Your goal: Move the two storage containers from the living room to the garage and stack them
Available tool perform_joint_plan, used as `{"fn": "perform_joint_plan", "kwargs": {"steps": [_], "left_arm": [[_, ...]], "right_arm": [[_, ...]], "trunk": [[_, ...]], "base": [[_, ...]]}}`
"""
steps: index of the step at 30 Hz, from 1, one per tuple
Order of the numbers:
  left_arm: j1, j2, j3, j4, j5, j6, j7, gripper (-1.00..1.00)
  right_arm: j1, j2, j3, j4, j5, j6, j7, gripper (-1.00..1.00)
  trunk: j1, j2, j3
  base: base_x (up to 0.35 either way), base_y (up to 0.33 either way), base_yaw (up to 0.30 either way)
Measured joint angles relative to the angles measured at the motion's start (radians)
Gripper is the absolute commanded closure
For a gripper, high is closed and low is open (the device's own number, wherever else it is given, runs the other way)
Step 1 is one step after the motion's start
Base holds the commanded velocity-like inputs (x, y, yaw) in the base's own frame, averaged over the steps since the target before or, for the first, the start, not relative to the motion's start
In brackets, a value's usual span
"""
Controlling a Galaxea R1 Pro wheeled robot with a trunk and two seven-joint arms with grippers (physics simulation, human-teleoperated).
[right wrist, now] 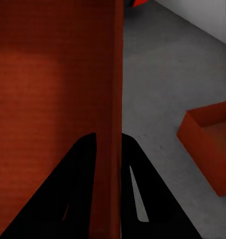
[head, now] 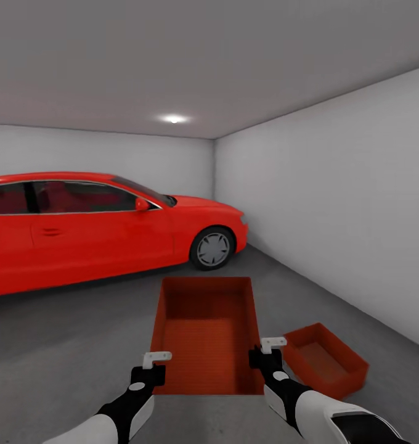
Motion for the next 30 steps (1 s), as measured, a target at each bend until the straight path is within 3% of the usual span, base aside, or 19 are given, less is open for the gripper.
{"fn": "perform_joint_plan", "kwargs": {"steps": [30], "left_arm": [[0.0,0.0,-0.001,-0.001,0.002,-0.001,0.0,1.0]], "right_arm": [[0.0,0.0,-0.001,-0.001,0.001,0.0,0.0,1.0]], "trunk": [[0.0,0.0,0.0]], "base": [[0.3,0.218,-0.277]]}}
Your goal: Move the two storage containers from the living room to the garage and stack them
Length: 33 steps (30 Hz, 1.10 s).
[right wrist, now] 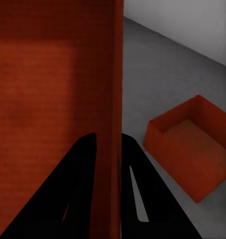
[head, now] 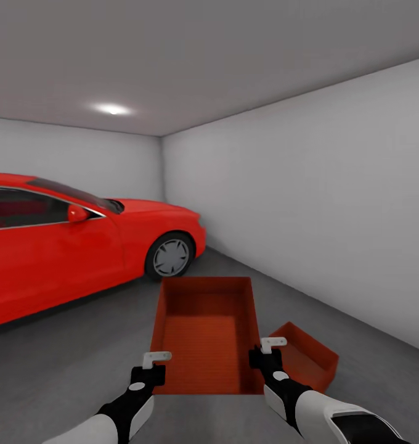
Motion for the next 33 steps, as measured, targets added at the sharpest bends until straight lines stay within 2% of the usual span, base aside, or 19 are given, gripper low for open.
{"fn": "perform_joint_plan", "kwargs": {"steps": [33], "left_arm": [[0.0,0.0,0.0,0.0,0.0,-0.001,0.0,1.0]], "right_arm": [[0.0,0.0,0.0,0.0,0.0,0.0,0.0,1.0]], "trunk": [[0.0,0.0,0.0]], "base": [[0.296,0.224,-0.277]]}}
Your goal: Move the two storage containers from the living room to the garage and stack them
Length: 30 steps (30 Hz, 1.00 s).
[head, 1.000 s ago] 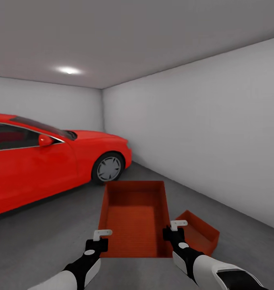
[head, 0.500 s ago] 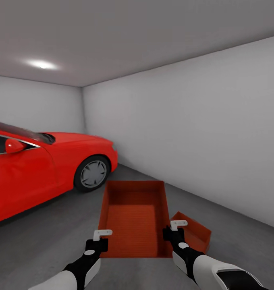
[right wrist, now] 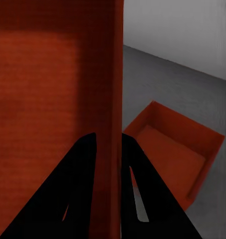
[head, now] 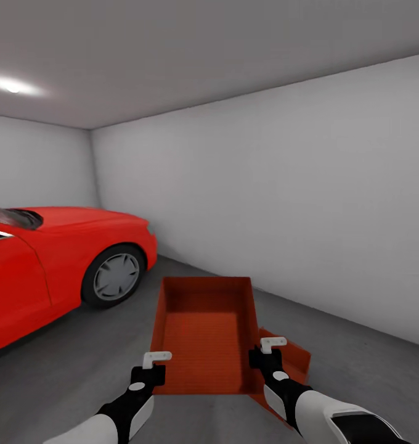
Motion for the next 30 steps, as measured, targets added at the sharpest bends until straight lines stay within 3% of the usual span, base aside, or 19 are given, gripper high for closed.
{"fn": "perform_joint_plan", "kwargs": {"steps": [30], "left_arm": [[0.0,0.0,0.0,0.0,0.001,-0.001,0.0,1.0]], "right_arm": [[0.0,0.0,0.0,0.0,0.0,0.0,0.0,1.0]], "trunk": [[0.0,0.0,0.0]], "base": [[0.294,0.227,-0.277]]}}
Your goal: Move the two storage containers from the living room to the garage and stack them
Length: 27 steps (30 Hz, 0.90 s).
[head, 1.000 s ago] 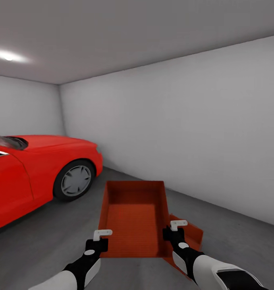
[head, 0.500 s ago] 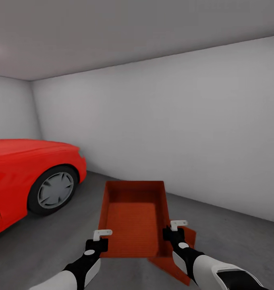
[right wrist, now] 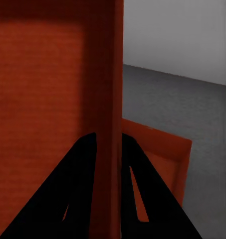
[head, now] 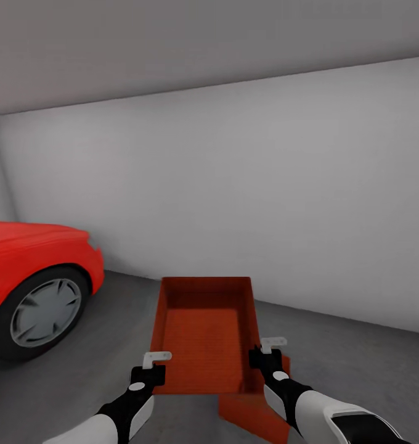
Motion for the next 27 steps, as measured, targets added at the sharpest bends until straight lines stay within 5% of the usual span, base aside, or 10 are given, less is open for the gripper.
{"fn": "perform_joint_plan", "kwargs": {"steps": [27], "left_arm": [[0.0,0.001,-0.004,-0.002,0.003,0.0,0.0,1.0]], "right_arm": [[0.0,0.0,-0.001,-0.001,0.001,0.0,0.0,1.0]], "trunk": [[0.0,0.0,0.0]], "base": [[0.292,0.227,-0.277]]}}
